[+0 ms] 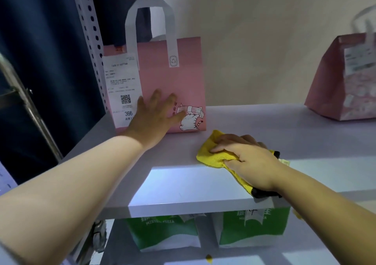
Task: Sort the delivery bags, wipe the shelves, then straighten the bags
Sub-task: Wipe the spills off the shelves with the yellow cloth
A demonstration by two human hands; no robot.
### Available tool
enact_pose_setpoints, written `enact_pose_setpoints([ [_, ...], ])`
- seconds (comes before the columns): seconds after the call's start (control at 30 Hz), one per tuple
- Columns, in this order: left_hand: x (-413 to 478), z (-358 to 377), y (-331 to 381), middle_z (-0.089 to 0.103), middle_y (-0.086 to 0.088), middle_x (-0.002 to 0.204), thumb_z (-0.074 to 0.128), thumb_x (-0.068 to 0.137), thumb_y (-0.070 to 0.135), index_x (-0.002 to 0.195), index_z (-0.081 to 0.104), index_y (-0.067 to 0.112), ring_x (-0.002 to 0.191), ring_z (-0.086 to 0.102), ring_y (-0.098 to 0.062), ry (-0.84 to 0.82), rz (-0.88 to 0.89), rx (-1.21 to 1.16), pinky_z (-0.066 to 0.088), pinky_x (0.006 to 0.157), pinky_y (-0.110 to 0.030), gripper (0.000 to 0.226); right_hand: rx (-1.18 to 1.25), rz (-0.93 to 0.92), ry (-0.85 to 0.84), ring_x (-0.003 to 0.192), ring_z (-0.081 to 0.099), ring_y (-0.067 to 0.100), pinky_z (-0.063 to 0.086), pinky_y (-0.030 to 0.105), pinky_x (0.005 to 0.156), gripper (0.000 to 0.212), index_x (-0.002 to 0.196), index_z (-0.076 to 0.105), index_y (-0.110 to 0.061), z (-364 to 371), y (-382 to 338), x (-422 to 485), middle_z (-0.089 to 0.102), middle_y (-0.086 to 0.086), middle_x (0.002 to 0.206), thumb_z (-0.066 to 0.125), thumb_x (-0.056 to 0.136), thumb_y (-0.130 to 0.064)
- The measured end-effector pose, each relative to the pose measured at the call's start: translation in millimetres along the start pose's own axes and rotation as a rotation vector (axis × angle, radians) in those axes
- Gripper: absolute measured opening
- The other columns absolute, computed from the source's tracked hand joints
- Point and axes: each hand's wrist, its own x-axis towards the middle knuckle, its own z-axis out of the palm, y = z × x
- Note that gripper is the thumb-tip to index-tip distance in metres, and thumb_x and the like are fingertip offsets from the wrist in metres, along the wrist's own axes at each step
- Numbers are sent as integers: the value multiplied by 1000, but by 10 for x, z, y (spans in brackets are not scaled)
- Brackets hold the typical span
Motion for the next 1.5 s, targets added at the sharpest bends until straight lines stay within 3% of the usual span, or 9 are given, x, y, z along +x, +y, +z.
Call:
enact_pose_setpoints([
  [0.1, -2, -18, -6, -2, -11, 154, 17, 80, 4, 145, 10, 38, 137, 1, -44, 7, 12, -2, 23, 103, -63, 73, -5, 2, 13, 121, 29, 9, 23, 32, 94, 40, 118, 37, -62, 3, 6, 5, 33, -33, 139, 42, 91, -33],
  [0.4, -290, -307, 105, 6, -8, 153, 48, 90, 13, 142, 20, 37, 139, 7, -37, 31, -51, -193, 22, 108, -52, 64, -72, -9, 5, 120, 34, 18, 26, 37, 93, 37, 122, 36, -54, -20, -52, -16, 32, -25, 140, 38, 93, -32],
  [0.53, -692, -537, 212, 49, -17, 130, 68, 77, 16, 127, 53, 21, 113, 46, -41, 229, -117, -273, 45, 78, -49, 52, -105, -41, 17, 120, 36, 24, 33, 41, 95, 37, 126, 41, -51, -34, -91, -32, 36, -19, 142, 38, 95, -31],
  [0.63, -1020, -635, 253, 60, -17, 105, 75, 71, 15, 110, 62, 11, 84, 55, -38, 290, -133, -327, 48, 58, -42, 42, -108, -68, 19, 119, 41, 27, 40, 42, 95, 38, 127, 47, -45, -57, -118, -19, 42, -14, 140, 41, 94, -27],
  [0.97, -2014, -677, 241, 64, -15, 99, 72, 73, 5, 98, 66, 5, 79, 59, -37, 255, -412, -365, 50, 57, -43, 25, 91, -259, 67, 109, 52, 19, 42, 34, 90, 39, 124, 56, -31, 50, -633, 63, 58, -5, 119, 52, 89, -16],
  [1.17, -2321, -636, -98, 45, -30, 126, 72, 76, 12, 130, 46, -3, 105, 46, -50, 283, -724, -179, 43, 86, -55, 62, 200, -351, 110, 115, 49, 21, 39, 36, 95, 42, 129, 52, -27, 195, -1262, 239, 53, -3, 126, 51, 88, -15],
  [1.3, -2367, -582, -307, 34, -39, 133, 73, 76, 21, 137, 32, -9, 110, 41, -55, 275, -871, -147, 44, 90, -54, 79, 205, -337, 37, 118, 47, 26, 38, 38, 98, 43, 133, 49, -25, 424, -1552, 347, 49, 1, 129, 52, 91, -21],
  [1.43, -2314, -447, -514, 16, -33, 146, 51, 91, 25, 144, 7, -5, 117, 45, -44, 247, -858, -253, 45, 92, -42, 75, 91, -343, -3, 114, 46, 34, 40, 44, 95, 40, 134, 46, -28, 668, -1796, 500, 46, 3, 130, 47, 94, -28],
  [1.5, -2253, -386, -581, 21, -23, 148, 39, 95, 24, 147, 7, 5, 116, 48, -41, 256, -905, -442, 46, 84, -41, 64, 69, -313, -16, 113, 47, 36, 41, 43, 93, 39, 135, 44, -24, 724, -1892, 646, 50, 10, 126, 44, 96, -29],
])
